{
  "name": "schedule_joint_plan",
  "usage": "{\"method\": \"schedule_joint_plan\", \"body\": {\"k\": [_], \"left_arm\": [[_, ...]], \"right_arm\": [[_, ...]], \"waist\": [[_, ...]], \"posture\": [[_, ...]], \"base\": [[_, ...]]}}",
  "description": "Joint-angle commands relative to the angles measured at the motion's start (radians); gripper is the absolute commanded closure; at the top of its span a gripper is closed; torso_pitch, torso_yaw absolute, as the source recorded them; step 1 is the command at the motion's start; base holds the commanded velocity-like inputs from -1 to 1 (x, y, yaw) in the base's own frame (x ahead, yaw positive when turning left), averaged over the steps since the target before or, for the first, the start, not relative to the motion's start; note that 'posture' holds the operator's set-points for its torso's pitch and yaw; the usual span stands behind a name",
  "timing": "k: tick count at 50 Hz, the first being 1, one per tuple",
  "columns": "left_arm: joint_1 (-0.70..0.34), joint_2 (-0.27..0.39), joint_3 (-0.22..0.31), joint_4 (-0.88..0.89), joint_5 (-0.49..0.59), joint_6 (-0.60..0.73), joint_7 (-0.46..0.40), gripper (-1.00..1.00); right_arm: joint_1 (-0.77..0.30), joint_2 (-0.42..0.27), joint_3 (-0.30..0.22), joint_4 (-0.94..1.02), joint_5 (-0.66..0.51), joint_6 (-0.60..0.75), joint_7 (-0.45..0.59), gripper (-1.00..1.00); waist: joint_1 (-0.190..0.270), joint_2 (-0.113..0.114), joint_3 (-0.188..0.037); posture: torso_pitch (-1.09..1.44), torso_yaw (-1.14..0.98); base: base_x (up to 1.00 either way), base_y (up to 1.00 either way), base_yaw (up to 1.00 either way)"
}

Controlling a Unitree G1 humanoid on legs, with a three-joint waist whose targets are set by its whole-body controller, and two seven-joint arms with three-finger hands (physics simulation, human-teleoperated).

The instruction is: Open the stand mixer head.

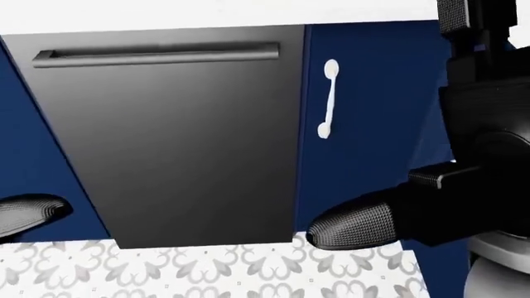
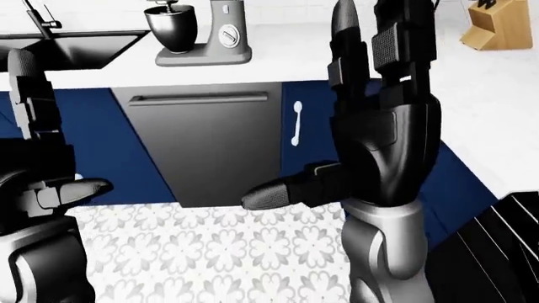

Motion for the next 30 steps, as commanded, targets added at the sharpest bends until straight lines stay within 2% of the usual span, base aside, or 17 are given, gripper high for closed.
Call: {"method": "schedule_joint_plan", "body": {"k": [1, 3, 4, 7, 8, 9, 11, 12, 14, 15, 17, 19, 22, 24, 25, 28, 30], "left_arm": [[-0.019, 0.007, 0.003, -0.030, -0.001, -0.007, 0.000, -0.98], [-0.015, 0.006, 0.000, -0.033, 0.003, -0.009, -0.002, -0.98], [-0.013, 0.005, -0.001, -0.033, 0.006, -0.011, -0.004, -0.98], [-0.015, 0.005, 0.000, -0.038, 0.004, -0.006, -0.002, -0.98], [-0.017, 0.006, 0.001, -0.040, 0.004, -0.004, -0.001, -0.98], [-0.015, 0.005, 0.001, -0.038, 0.004, -0.006, -0.002, -0.98], [-0.014, 0.005, 0.001, -0.038, 0.004, -0.008, -0.003, -0.97], [-0.015, 0.005, 0.002, -0.037, 0.004, -0.008, -0.003, -0.98], [-0.018, 0.007, 0.005, -0.035, 0.002, -0.008, -0.002, -0.97], [-0.017, 0.007, 0.006, -0.033, 0.001, -0.010, -0.002, -0.98], [-0.017, 0.008, 0.007, -0.031, 0.000, -0.012, -0.003, -0.98], [-0.015, 0.007, 0.006, -0.031, 0.001, -0.015, -0.005, -0.97], [-0.015, 0.007, 0.006, -0.030, 0.000, -0.016, -0.005, -0.98], [-0.012, 0.007, 0.007, -0.030, 0.000, -0.018, -0.006, -0.98], [-0.009, 0.007, 0.006, -0.030, 0.000, -0.018, -0.008, -0.98], [-0.009, 0.007, 0.007, -0.033, -0.002, -0.017, -0.006, -0.98], [-0.009, 0.007, 0.008, -0.032, -0.002, -0.018, -0.007, -0.98]], "right_arm": [[-0.016, -0.007, -0.001, -0.012, -0.008, -0.012, 0.007, -1.00], [-0.011, 0.000, 0.000, -0.016, -0.006, -0.018, 0.010, -1.00], [-0.011, -0.001, 0.000, -0.018, -0.008, -0.018, 0.011, -1.00], [-0.011, -0.001, -0.004, -0.021, -0.006, -0.015, 0.010, -1.00], [-0.011, -0.003, -0.003, -0.022, -0.005, -0.009, 0.011, -1.00], [-0.012, -0.003, -0.002, -0.022, -0.005, -0.009, 0.012, -1.00], [-0.009, -0.003, 0.003, -0.024, -0.012, -0.017, 0.022, -1.00], [-0.011, 0.001, 0.000, -0.025, -0.005, -0.012, 0.017, -1.00], [-0.013, 0.000, 0.001, -0.024, -0.006, -0.012, 0.018, -1.00], [-0.018, 0.001, -0.003, -0.026, 0.000, -0.005, 0.012, -1.00], [-0.018, -0.003, -0.001, -0.020, -0.005, -0.007, 0.016, -1.00], [-0.018, 0.000, 0.001, -0.024, -0.003, -0.008, 0.016, -1.00], [-0.021, -0.001, 0.002, -0.026, -0.006, -0.002, 0.014, -1.00], [-0.019, 0.001, 0.004, -0.025, -0.009, -0.008, 0.016, -1.00], [-0.017, 0.000, 0.007, -0.027, -0.013, -0.008, 0.019, -1.00], [-0.018, 0.002, 0.004, -0.031, -0.007, -0.002, 0.018, -1.00], [-0.016, 0.000, 0.007, -0.032, -0.014, -0.003, 0.022, -1.00]], "waist": [[0.007, -0.041, -0.006], [0.008, -0.043, 0.012], [-0.003, 0.037, -0.012], [0.007, 0.035, -0.047], [0.007, 0.048, -0.028], [0.009, -0.005, -0.007], [0.017, -0.067, 0.012], [0.020, -0.044, -0.003], [0.022, -0.037, -0.024], [0.018, -0.009, -0.037], [0.022, -0.051, -0.004], [0.021, -0.111, 0.001], [0.022, -0.032, 0.000], [0.011, -0.084, -0.016], [0.007, -0.088, -0.014], [0.004, -0.013, -0.032], [0.012, -0.078, -0.035]], "posture": [[0.00, 0.00], [0.00, 0.00], [0.00, 0.00], [0.00, 0.00], [0.00, 0.00], [0.00, 0.00], [0.00, 0.00], [0.00, 0.00], [0.00, 0.00], [0.00, 0.00], [0.00, 0.00], [0.00, 0.00], [0.00, 0.00], [0.00, 0.00], [0.00, 0.00], [0.00, 0.00], [0.00, 0.00]], "base": [[-0.04, 1.00, 0.00], [-0.02, 0.50, 0.00], [0.00, 0.00, 0.00], [0.00, 0.03, 0.00], [0.00, 1.00, 0.00], [0.00, 1.00, 0.00], [0.00, 0.41, 0.00], [0.00, 0.00, 0.00], [0.00, 0.00, 0.00], [0.00, 0.52, 0.00], [-0.11, 1.00, 0.00], [-0.02, 0.62, 0.00], [-0.03, 0.36, 0.00], [-0.13, 1.00, 0.00], [0.00, 0.30, 0.00], [-0.03, 0.45, 0.00], [-0.12, 1.00, 0.00]]}}
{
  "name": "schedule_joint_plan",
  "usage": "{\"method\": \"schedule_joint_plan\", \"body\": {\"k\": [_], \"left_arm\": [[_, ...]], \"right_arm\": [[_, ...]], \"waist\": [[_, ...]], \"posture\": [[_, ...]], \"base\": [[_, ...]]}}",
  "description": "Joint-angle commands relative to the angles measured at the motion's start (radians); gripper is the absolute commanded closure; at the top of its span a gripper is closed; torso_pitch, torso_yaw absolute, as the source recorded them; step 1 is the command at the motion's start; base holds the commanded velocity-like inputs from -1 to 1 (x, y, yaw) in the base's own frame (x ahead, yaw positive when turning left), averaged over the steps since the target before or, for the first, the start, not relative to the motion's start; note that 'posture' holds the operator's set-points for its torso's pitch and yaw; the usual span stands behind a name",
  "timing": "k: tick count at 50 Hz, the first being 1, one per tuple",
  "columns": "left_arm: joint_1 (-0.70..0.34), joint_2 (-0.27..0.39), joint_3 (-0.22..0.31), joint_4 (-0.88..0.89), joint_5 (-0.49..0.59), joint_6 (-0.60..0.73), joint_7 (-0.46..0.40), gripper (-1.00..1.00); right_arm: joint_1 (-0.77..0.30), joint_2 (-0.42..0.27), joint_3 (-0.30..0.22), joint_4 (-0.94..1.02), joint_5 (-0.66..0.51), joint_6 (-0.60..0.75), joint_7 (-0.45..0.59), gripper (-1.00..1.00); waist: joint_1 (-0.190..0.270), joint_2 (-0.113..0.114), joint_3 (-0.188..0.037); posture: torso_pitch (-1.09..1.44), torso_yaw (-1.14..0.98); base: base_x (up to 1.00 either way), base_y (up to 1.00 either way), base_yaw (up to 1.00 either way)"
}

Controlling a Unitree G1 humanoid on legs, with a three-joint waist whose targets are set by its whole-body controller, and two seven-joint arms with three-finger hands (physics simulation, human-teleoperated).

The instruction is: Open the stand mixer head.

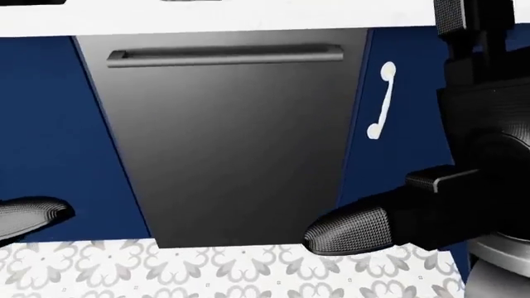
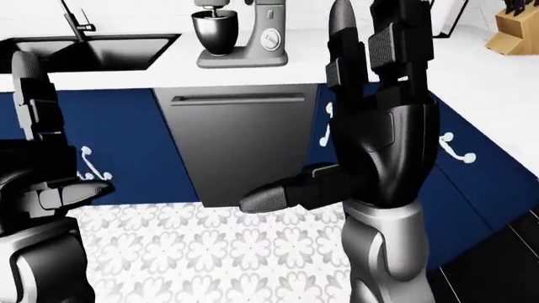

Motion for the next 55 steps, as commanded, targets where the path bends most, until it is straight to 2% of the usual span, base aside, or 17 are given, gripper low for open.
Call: {"method": "schedule_joint_plan", "body": {"k": [1, 2, 5, 6, 10, 17, 19, 21, 24, 27, 31, 35, 37, 45, 47, 51, 55], "left_arm": [[-0.015, 0.008, 0.008, -0.029, 0.003, -0.025, -0.003, -0.98], [-0.016, 0.008, 0.008, -0.030, 0.002, -0.024, -0.003, -0.98], [-0.016, 0.007, 0.008, -0.029, 0.002, -0.025, -0.002, -0.98], [-0.016, 0.007, 0.008, -0.029, 0.003, -0.025, -0.002, -0.97], [-0.013, 0.006, 0.007, -0.031, 0.003, -0.026, -0.003, -0.97], [-0.012, 0.007, 0.009, -0.031, 0.004, -0.027, -0.004, -0.98], [-0.008, 0.008, 0.017, -0.026, -0.003, -0.029, -0.007, -0.98], [-0.007, 0.008, 0.016, -0.021, -0.003, -0.033, -0.009, -0.98], [-0.010, 0.010, 0.019, -0.017, -0.005, -0.034, -0.009, -0.98], [-0.012, 0.012, 0.022, -0.013, -0.009, -0.036, -0.008, -0.98], [-0.012, 0.014, 0.025, -0.015, -0.010, -0.036, -0.006, -0.98], [-0.016, 0.016, 0.027, -0.018, -0.013, -0.033, -0.002, -0.98], [-0.014, 0.016, 0.026, -0.020, -0.012, -0.034, -0.002, -0.98], [-0.011, 0.016, 0.028, -0.015, -0.013, -0.038, -0.004, -0.98], [-0.011, 0.015, 0.027, -0.012, -0.011, -0.039, -0.006, -0.98], [-0.010, 0.014, 0.024, -0.014, -0.009, -0.039, -0.005, -0.98], [-0.007, 0.014, 0.027, -0.017, -0.011, -0.037, -0.006, -0.98]], "right_arm": [[-0.014, 0.001, 0.004, -0.020, 0.000, -0.023, 0.009, -1.00], [-0.015, 0.004, 0.002, -0.023, 0.005, -0.020, 0.006, -1.00], [-0.018, 0.003, -0.001, -0.026, 0.011, -0.017, 0.001, -1.00], [-0.017, 0.000, 0.000, -0.026, 0.009, -0.019, 0.004, -1.00], [-0.008, 0.002, 0.006, -0.025, 0.001, -0.026, 0.011, -1.00], [-0.005, 0.013, 0.004, -0.030, 0.013, -0.017, 0.020, -1.00], [0.024, 0.001, 0.053, -0.027, -0.030, -0.016, 0.046, -1.00], [0.029, 0.017, 0.057, -0.027, -0.045, -0.015, 0.070, -1.00], [0.027, 0.030, 0.054, -0.036, -0.035, 0.002, 0.087, -1.00], [0.023, 0.033, 0.049, -0.036, -0.026, 0.000, 0.089, -1.00], [0.024, 0.032, 0.062, -0.030, -0.062, 0.005, 0.091, -1.00], [0.018, 0.037, 0.048, -0.047, -0.022, 0.028, 0.095, -1.00], [0.019, 0.033, 0.051, -0.046, -0.030, 0.025, 0.093, -1.00], [0.025, 0.043, 0.052, -0.042, -0.035, 0.028, 0.105, -1.00], [0.025, 0.039, 0.054, -0.039, -0.045, 0.015, 0.101, -1.00], [0.032, 0.040, 0.067, -0.032, -0.073, 0.012, 0.106, -1.00], [0.031, 0.042, 0.056, -0.044, -0.038, 0.024, 0.105, -1.00]], "waist": [[0.004, -0.016, -0.008], [0.001, -0.017, 0.004], [0.013, 0.176, 0.007], [0.001, 0.078, 0.021], [0.027, -0.030, 0.035], [0.021, -0.026, -0.010], [0.019, 0.004, 0.088], [0.019, -0.010, -0.001], [0.007, -0.005, -0.015], [-0.003, 0.056, 0.074], [-0.033, 0.112, 0.004], [-0.019, 0.079, -0.016], [-0.016, 0.072, 0.079], [-0.003, 0.017, -0.019], [0.005, 0.007, 0.094], [0.012, -0.026, -0.035], [-0.002, -0.019, 0.043]], "posture": [[0.00, 0.00], [0.00, 0.00], [0.00, 0.00], [0.00, 0.00], [0.00, 0.00], [0.00, 0.00], [0.00, 0.00], [0.00, 0.00], [0.00, 0.00], [0.00, 0.00], [0.00, 0.00], [0.00, 0.00], [0.00, 0.00], [0.00, 0.00], [0.00, 0.00], [0.00, 0.00], [0.00, 0.00]], "base": [[-0.06, 1.00, 0.00], [0.00, 0.41, 0.00], [0.00, 0.36, 0.00], [-0.05, 1.00, 0.00], [-0.02, 0.67, 0.00], [0.01, 0.00, 0.00], [0.50, -0.12, 0.00], [0.00, 0.00, 0.00], [0.00, 0.00, 0.00], [0.79, 0.00, 0.00], [0.45, 0.00, 0.00], [0.25, 0.00, 0.00], [1.00, 0.00, 0.00], [0.25, 0.00, 0.00], [1.00, 0.00, 0.00], [0.24, 0.00, 0.00], [0.46, -0.05, 0.00]]}}
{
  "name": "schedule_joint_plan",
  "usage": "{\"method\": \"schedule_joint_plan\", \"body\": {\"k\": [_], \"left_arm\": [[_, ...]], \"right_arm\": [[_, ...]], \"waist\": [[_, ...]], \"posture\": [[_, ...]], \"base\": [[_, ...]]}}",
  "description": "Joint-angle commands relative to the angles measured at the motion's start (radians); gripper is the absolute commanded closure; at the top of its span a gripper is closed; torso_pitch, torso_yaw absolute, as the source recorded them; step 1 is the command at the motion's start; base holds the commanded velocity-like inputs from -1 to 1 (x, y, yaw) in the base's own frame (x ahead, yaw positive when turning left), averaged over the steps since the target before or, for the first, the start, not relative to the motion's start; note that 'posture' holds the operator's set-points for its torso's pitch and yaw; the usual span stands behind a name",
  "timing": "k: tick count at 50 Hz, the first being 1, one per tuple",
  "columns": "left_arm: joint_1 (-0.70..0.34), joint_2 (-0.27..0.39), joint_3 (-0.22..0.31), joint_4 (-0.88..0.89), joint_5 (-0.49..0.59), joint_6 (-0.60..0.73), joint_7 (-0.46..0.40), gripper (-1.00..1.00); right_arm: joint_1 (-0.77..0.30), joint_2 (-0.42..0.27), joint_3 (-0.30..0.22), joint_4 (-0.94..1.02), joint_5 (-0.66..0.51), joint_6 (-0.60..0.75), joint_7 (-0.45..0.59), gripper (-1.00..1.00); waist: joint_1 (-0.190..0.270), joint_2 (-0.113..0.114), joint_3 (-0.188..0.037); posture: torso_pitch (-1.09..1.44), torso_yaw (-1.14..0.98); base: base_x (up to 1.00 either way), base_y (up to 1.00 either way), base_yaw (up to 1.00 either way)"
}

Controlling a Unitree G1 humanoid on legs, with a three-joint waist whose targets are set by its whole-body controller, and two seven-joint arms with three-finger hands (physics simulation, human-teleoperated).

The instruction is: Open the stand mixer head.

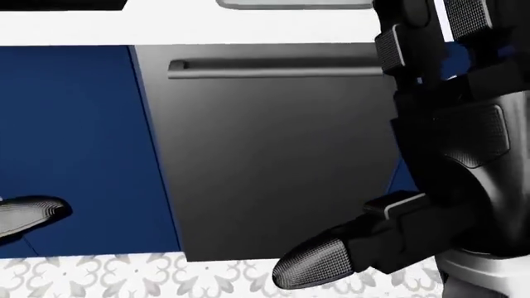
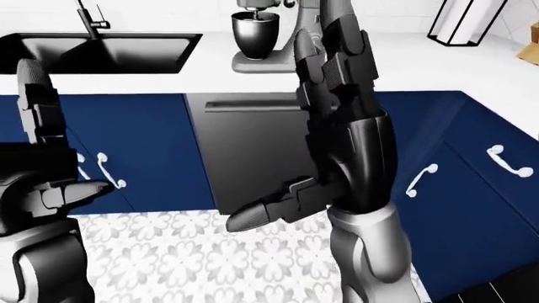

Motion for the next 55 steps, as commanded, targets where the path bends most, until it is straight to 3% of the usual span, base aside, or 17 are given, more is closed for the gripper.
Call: {"method": "schedule_joint_plan", "body": {"k": [1, 6, 8, 9, 11, 13, 17, 20, 21, 26, 28, 30, 41, 43, 45, 52, 55], "left_arm": [[-0.021, 0.009, 0.014, -0.039, 0.001, -0.029, -0.004, -0.98], [-0.022, 0.010, 0.018, -0.036, -0.002, -0.030, -0.003, -0.98], [-0.021, 0.008, 0.014, -0.036, 0.000, -0.032, -0.005, -0.98], [-0.021, 0.008, 0.014, -0.035, 0.000, -0.032, -0.005, -0.98], [-0.020, 0.007, 0.012, -0.031, 0.002, -0.035, -0.006, -0.98], [-0.021, 0.007, 0.012, -0.030, 0.003, -0.035, -0.005, -0.98], [-0.018, 0.007, 0.011, -0.031, 0.005, -0.035, -0.007, -0.98], [-0.018, 0.005, 0.009, -0.031, 0.007, -0.034, -0.006, -0.98], [-0.017, 0.005, 0.008, -0.032, 0.008, -0.035, -0.007, -0.98], [-0.016, 0.005, 0.010, -0.031, 0.007, -0.035, -0.008, -0.98], [-0.015, 0.005, 0.012, -0.033, 0.007, -0.034, -0.008, -0.98], [-0.014, 0.006, 0.012, -0.036, 0.007, -0.033, -0.008, -0.98], [-0.016, 0.006, 0.010, -0.045, 0.010, -0.025, -0.005, -0.98], [-0.019, 0.007, 0.012, -0.042, 0.010, -0.025, -0.005, -0.98], [-0.020, 0.008, 0.013, -0.041, 0.008, -0.025, -0.006, -0.98], [-0.019, 0.010, 0.019, -0.038, 0.003, -0.028, -0.005, -0.98], [-0.016, 0.008, 0.016, -0.040, 0.006, -0.029, -0.005, -0.98]], "right_arm": [[-0.024, -0.003, 0.003, -0.042, 0.004, -0.036, -0.002, -1.00], [-0.027, 0.000, 0.007, -0.039, -0.009, -0.026, -0.002, -1.00], [-0.027, 0.003, -0.003, -0.048, 0.026, -0.026, -0.001, -1.00], [-0.028, -0.002, -0.002, -0.044, 0.019, -0.031, -0.005, -1.00], [-0.027, -0.007, 0.005, -0.032, -0.012, -0.039, -0.008, -1.00], [-0.026, -0.005, 0.007, -0.032, -0.018, -0.040, -0.004, -1.00], [-0.023, -0.001, -0.004, -0.047, 0.027, -0.033, 0.003, -1.00], [-0.025, -0.009, 0.004, -0.035, -0.013, -0.039, -0.008, -1.00], [-0.022, -0.007, 0.005, -0.034, -0.013, -0.042, -0.003, -1.00], [-0.023, 0.000, 0.001, -0.040, 0.006, -0.033, -0.003, -1.00], [-0.029, 0.001, -0.008, -0.048, 0.027, -0.030, -0.008, -1.00], [-0.025, -0.005, -0.006, -0.050, 0.032, -0.041, -0.010, -1.00], [-0.025, -0.009, -0.018, -0.059, 0.049, -0.022, -0.010, -1.00], [-0.028, -0.018, -0.007, -0.047, 0.013, -0.030, -0.015, -1.00], [-0.024, -0.014, -0.002, -0.045, 0.003, -0.038, -0.010, -1.00], [-0.028, -0.003, -0.011, -0.054, 0.042, -0.023, -0.007, -1.00], [-0.026, -0.011, -0.008, -0.053, 0.035, -0.029, -0.015, -1.00]], "waist": [[-0.006, 0.018, 0.004], [-0.005, 0.018, -0.036], [-0.012, 0.078, -0.053], [-0.017, 0.105, 0.017], [-0.001, 0.137, 0.026], [-0.010, 0.119, -0.064], [0.007, 0.104, -0.063], [0.006, 0.102, 0.023], [-0.004, 0.102, -0.044], [0.008, 0.020, -0.058], [0.009, 0.043, -0.089], [-0.006, 0.045, 0.027], [-0.008, 0.075, -0.080], [-0.004, 0.073, 0.019], [0.002, 0.070, -0.055], [0.013, 0.044, -0.092], [0.006, 0.078, 0.016]], "posture": [[0.00, 0.00], [0.00, 0.00], [0.00, 0.00], [0.00, 0.00], [0.00, 0.00], [0.00, 0.00], [0.00, 0.00], [0.00, 0.00], [0.00, 0.00], [0.00, 0.00], [0.00, 0.00], [0.00, 0.00], [0.00, 0.00], [0.00, 0.00], [0.00, 0.00], [0.00, 0.00], [0.00, 0.00]], "base": [[1.00, -0.12, 0.00], [0.00, 0.00, 0.00], [0.56, 0.00, 0.00], [1.00, 0.00, 0.00], [0.50, 0.00, 0.00], [0.00, 0.00, 0.00], [0.28, -0.04, 0.00], [0.68, -0.12, 0.00], [0.00, 0.00, 0.00], [0.00, 0.00, 0.00], [0.23, -0.01, 0.00], [0.98, -0.18, 0.00], [0.17, -0.01, 0.00], [0.55, 0.00, 0.00], [0.00, 0.00, 0.00], [0.03, 0.00, 0.00], [1.00, -0.17, 0.00]]}}
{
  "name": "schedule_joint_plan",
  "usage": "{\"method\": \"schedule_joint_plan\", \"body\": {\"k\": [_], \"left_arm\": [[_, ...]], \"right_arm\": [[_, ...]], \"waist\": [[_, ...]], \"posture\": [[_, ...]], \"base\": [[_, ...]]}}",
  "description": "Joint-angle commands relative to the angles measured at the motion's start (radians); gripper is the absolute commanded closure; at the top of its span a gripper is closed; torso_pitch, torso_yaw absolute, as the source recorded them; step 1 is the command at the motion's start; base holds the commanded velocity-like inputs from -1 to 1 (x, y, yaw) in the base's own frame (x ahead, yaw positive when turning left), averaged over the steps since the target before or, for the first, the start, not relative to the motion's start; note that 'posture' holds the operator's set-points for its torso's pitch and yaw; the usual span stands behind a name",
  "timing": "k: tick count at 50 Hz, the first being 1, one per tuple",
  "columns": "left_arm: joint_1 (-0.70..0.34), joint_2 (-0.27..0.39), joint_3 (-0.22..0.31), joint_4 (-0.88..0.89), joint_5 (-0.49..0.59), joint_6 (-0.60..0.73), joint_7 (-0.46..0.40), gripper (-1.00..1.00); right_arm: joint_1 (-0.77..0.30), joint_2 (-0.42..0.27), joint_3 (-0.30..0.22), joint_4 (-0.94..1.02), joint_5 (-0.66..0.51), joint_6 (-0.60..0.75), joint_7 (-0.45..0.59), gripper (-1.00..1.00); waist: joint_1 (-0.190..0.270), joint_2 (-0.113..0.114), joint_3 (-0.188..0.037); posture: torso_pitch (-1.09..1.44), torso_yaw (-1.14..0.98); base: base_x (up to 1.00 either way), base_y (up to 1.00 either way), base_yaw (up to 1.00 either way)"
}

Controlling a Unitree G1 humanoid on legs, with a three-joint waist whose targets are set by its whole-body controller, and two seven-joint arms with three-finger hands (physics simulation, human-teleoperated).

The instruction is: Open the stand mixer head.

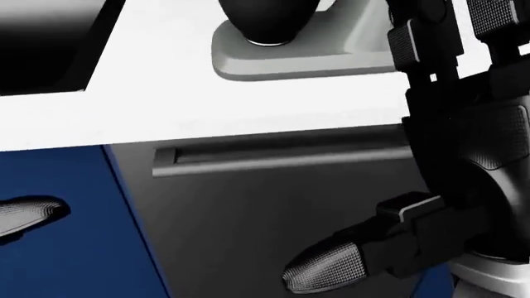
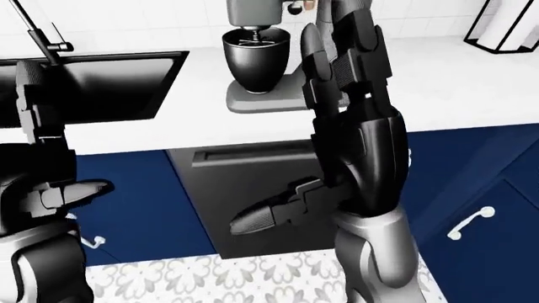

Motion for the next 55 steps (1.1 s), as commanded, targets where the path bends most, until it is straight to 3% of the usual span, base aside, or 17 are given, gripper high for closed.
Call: {"method": "schedule_joint_plan", "body": {"k": [1, 3, 8, 9, 10, 13, 16, 17, 19, 21, 22, 26, 32, 34, 38, 41, 55], "left_arm": [[-0.018, 0.007, 0.008, -0.039, 0.005, -0.033, -0.007, -0.98], [-0.019, 0.006, 0.007, -0.041, 0.006, -0.031, -0.006, -0.98], [-0.017, 0.004, 0.004, -0.043, 0.011, -0.030, -0.006, -0.98], [-0.019, 0.004, 0.005, -0.044, 0.009, -0.028, -0.005, -0.98], [-0.019, 0.004, 0.004, -0.043, 0.010, -0.029, -0.005, -0.97], [-0.012, 0.002, 0.003, -0.046, 0.012, -0.031, -0.008, -0.98], [-0.015, 0.004, 0.006, -0.041, 0.010, -0.031, -0.009, -0.98], [-0.015, 0.003, 0.006, -0.039, 0.010, -0.032, -0.009, -0.97], [-0.015, 0.003, 0.006, -0.037, 0.010, -0.034, -0.010, -0.98], [-0.014, 0.003, 0.005, -0.038, 0.010, -0.034, -0.010, -0.98], [-0.013, 0.003, 0.006, -0.040, 0.009, -0.032, -0.009, -0.98], [-0.008, 0.002, 0.005, -0.047, 0.010, -0.031, -0.009, -0.98], [-0.008, 0.001, 0.007, -0.043, 0.010, -0.034, -0.010, -0.98], [-0.011, 0.003, 0.010, -0.044, 0.008, -0.032, -0.008, -0.98], [-0.005, 0.001, 0.007, -0.043, 0.010, -0.036, -0.011, -0.98], [-0.007, 0.002, 0.006, -0.043, 0.011, -0.035, -0.010, -0.98], [-0.009, 0.004, 0.012, -0.045, 0.015, -0.034, -0.004, -0.98]], "right_arm": [[-0.023, -0.002, 0.017, -0.021, -0.018, -0.038, -0.001, -1.00], [-0.021, -0.001, 0.021, -0.020, -0.029, -0.043, 0.004, -1.00], [-0.019, 0.007, 0.009, -0.033, 0.010, -0.034, 0.008, -1.00], [-0.021, 0.003, 0.007, -0.033, 0.010, -0.031, 0.004, -1.00], [-0.020, -0.002, 0.010, -0.029, -0.003, -0.034, 0.002, -1.00], [-0.014, 0.000, 0.019, -0.024, -0.030, -0.038, 0.003, -1.00], [-0.018, 0.004, 0.014, -0.024, -0.017, -0.036, 0.003, -1.00], [-0.018, 0.008, 0.008, -0.032, 0.013, -0.034, 0.006, -1.00], [-0.021, 0.001, 0.013, -0.026, -0.001, -0.039, 0.002, -1.00], [-0.018, 0.000, 0.022, -0.019, -0.032, -0.044, -0.001, -1.00], [-0.018, 0.002, 0.021, -0.021, -0.032, -0.043, -0.001, -1.00], [-0.014, 0.004, 0.019, -0.028, -0.031, -0.038, 0.003, -1.00], [-0.014, 0.011, 0.011, -0.038, 0.010, -0.034, 0.009, -1.00], [-0.018, 0.003, 0.011, -0.034, 0.004, -0.035, 0.000, -1.00], [-0.013, 0.002, 0.022, -0.026, -0.026, -0.039, 0.000, -1.00], [-0.015, 0.003, 0.022, -0.026, -0.032, -0.039, 0.004, -1.00], [-0.018, 0.005, 0.021, -0.029, -0.033, -0.030, 0.008, -1.00]], "waist": [[0.003, 0.000, -0.008], [-0.010, 0.005, -0.077], [-0.012, 0.000, -0.106], [-0.005, -0.010, -0.007], [-0.004, 0.001, 0.009], [-0.007, -0.001, -0.061], [0.004, -0.062, -0.056], [0.003, -0.075, -0.098], [-0.017, -0.041, 0.018], [-0.023, -0.020, 0.017], [-0.024, -0.036, -0.041], [-0.025, 0.002, -0.059], [0.001, -0.023, -0.106], [0.003, -0.019, 0.001], [0.011, -0.027, -0.076], [0.017, -0.059, -0.091], [0.009, -0.039, -0.087]], "posture": [[0.00, 0.00], [0.00, 0.00], [0.00, 0.00], [0.00, 0.00], [0.00, 0.00], [0.00, 0.00], [0.00, 0.00], [0.00, 0.00], [0.00, 0.00], [0.00, 0.00], [0.00, 0.00], [0.00, 0.00], [0.00, 0.00], [0.00, 0.00], [0.00, 0.00], [0.00, 0.00], [0.00, 0.00]], "base": [[0.30, 0.00, 0.00], [0.00, 0.00, 0.00], [0.19, -0.02, 0.00], [1.00, -0.14, 0.00], [1.00, -0.14, 0.00], [0.14, 0.00, 0.00], [0.00, 0.00, 0.00], [0.32, -0.03, 0.00], [1.00, -0.27, 0.00], [0.50, -0.11, 0.00], [0.00, 0.00, 0.00], [0.00, 0.00, 0.00], [0.05, 0.00, 0.00], [1.00, -0.25, 0.00], [0.24, -0.02, 0.00], [0.00, 0.00, 0.00], [0.00, 0.00, 0.00]]}}
